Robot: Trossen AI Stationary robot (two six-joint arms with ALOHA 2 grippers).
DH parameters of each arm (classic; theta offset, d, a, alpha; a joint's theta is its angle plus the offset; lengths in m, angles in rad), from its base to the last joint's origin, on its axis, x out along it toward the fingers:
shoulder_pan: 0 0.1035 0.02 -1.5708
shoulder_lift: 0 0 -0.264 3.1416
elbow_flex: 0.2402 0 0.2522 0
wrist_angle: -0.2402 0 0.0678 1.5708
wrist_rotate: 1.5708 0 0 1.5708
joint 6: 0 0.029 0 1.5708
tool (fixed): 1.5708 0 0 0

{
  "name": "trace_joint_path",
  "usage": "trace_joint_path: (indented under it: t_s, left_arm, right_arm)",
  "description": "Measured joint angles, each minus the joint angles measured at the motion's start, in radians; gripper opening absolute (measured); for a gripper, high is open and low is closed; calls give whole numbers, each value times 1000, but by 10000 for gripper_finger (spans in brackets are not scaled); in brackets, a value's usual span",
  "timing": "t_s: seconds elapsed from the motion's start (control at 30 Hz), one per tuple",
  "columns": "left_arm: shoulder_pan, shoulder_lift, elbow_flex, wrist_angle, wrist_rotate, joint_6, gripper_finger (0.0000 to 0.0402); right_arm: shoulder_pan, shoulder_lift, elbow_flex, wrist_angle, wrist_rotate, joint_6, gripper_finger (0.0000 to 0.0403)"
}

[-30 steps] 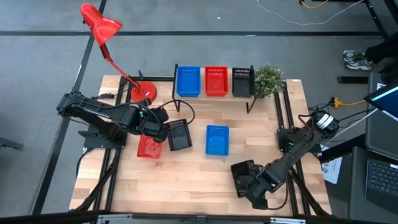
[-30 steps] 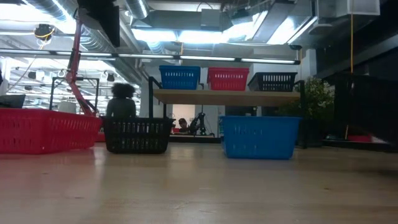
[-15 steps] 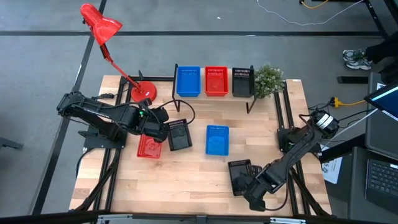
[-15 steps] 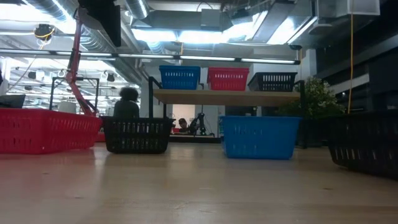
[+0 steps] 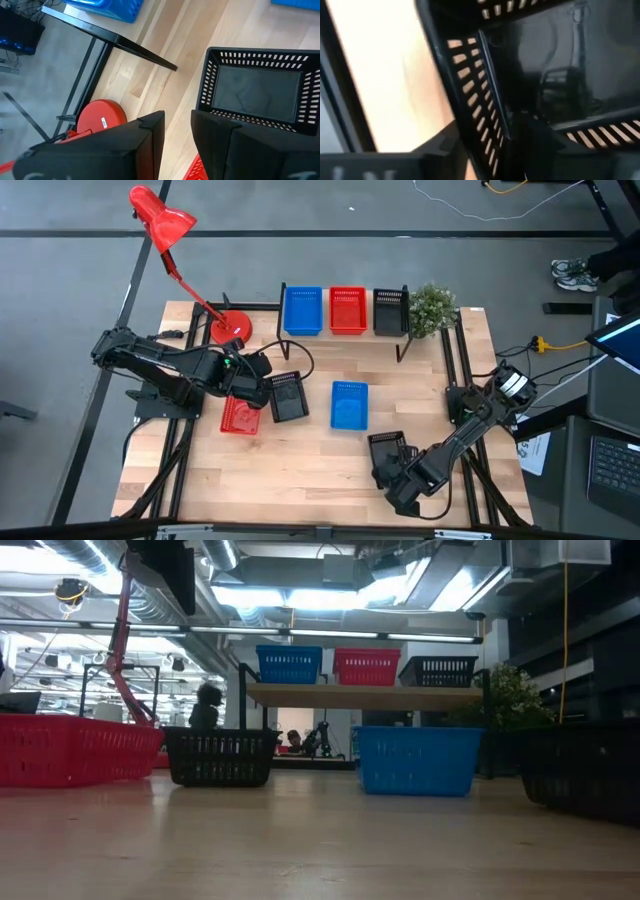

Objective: Stack baskets on shelf by color
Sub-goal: Stack the right black bin on top of the black bin on the shelf

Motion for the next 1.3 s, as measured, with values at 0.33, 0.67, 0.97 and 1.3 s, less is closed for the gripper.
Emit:
trace_joint_path:
  t_s: [0.33, 0.67, 0.97, 1.3]
  left_arm:
    - [0, 0, 0, 9, 0, 0, 88]
    - [0, 0, 0, 10, 0, 0, 88]
    - [0, 1, 0, 11, 0, 4, 88]
    - [0, 1, 0, 11, -1, 34, 88]
  right_arm:
    - [-4, 0, 221, -376, 247, -86, 4]
    - [-44, -27, 504, -850, 801, -143, 1]
    - [-339, -187, 484, -875, 926, -420, 1]
    - [-811, -376, 484, -792, 703, -902, 0]
